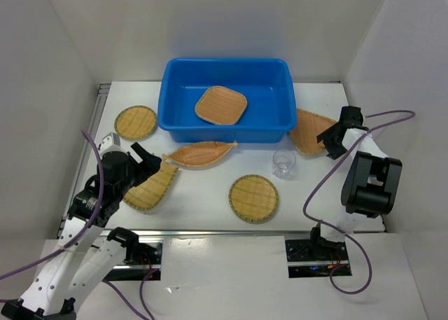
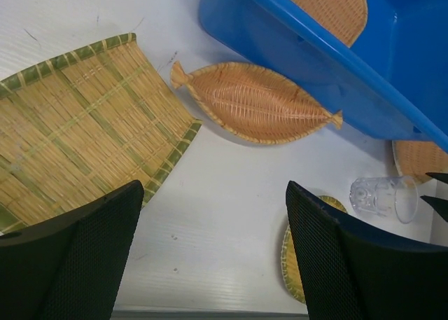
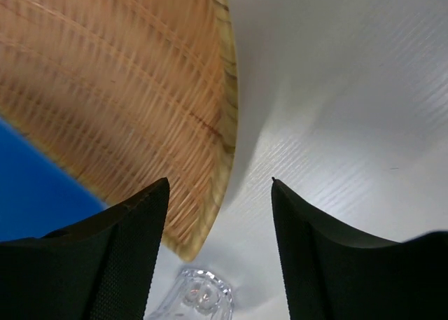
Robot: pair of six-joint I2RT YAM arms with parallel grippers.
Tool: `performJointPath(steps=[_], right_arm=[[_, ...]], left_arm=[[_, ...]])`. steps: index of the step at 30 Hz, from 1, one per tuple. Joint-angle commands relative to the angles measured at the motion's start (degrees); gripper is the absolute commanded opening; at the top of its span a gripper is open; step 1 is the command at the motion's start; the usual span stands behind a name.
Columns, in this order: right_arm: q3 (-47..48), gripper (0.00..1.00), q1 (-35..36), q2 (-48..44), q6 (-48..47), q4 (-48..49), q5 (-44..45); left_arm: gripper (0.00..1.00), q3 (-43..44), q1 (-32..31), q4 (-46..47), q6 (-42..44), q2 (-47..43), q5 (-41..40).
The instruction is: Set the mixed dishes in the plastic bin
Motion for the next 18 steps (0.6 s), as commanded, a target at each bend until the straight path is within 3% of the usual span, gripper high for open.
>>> performJointPath(steps=[1, 11, 15, 18], right_arm=[[-2.21, 0.64, 0.32, 1.49, 3.03, 5.51, -2.49], [-6.42, 0.44, 0.32, 5.71, 4.27, 14.29, -4.52], [-8.27, 0.41, 0.32, 6.32, 5.32, 17.02, -4.52], [-9.85, 0.25, 0.32, 6.85, 6.02, 19.92, -5.04]], left_arm=[[0.9, 2.18, -0.64, 2.26, 4.25, 0.07, -2.78], [0.9, 1.04, -1.25, 3.84, 5.49, 0.07, -2.88], [0.9, 1.03, -1.25, 4.37, 5.49, 0.07, -2.35], [0.9, 1.03, -1.25, 4.37, 5.49, 0.07, -2.35]])
